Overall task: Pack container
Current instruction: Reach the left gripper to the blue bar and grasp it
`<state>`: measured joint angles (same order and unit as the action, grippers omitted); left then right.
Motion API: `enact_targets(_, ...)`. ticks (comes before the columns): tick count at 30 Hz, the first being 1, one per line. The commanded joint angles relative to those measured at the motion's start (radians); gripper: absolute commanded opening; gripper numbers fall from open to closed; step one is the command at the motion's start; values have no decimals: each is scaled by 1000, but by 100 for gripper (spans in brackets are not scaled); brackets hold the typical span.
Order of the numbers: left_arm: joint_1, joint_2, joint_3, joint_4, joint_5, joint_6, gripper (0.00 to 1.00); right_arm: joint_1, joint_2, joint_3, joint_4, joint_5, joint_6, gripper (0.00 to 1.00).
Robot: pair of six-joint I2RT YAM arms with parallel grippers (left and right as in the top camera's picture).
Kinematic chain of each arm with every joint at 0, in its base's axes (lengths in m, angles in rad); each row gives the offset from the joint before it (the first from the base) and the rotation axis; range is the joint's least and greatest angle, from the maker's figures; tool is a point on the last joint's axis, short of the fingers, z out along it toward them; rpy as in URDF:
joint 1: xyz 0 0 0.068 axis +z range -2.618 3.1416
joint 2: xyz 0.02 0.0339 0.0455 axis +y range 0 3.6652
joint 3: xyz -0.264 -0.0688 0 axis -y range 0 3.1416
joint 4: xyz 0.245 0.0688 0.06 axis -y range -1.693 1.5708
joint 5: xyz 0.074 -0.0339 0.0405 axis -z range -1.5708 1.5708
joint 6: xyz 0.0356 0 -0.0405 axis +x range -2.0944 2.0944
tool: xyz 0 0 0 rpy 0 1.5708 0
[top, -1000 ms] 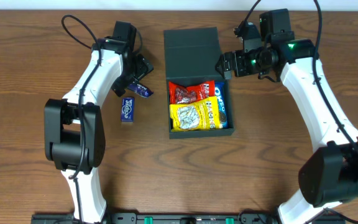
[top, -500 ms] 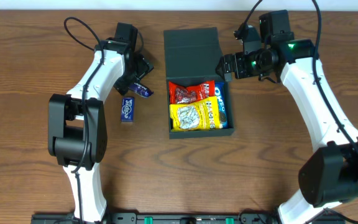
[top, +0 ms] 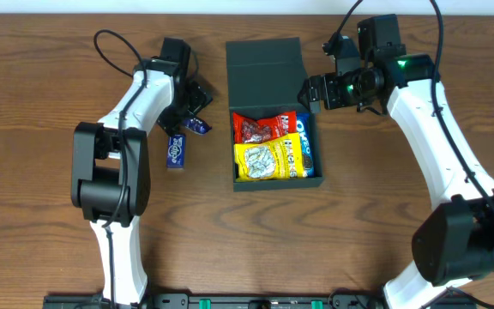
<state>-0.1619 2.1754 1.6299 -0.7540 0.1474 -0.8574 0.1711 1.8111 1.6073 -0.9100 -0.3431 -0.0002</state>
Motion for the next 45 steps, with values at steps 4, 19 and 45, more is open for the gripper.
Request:
enact_targets(4, 11, 13, 8, -4, -2, -11, 83, 0, 2, -7, -2, 7, 3, 99)
enact_targets(19, 11, 29, 8, -31, -21, 5, 78, 0, 2, -7, -2, 7, 3, 99)
enact_targets(45, 11, 29, 8, -86, -58, 81, 38, 0, 2, -7, -29, 8, 3, 99)
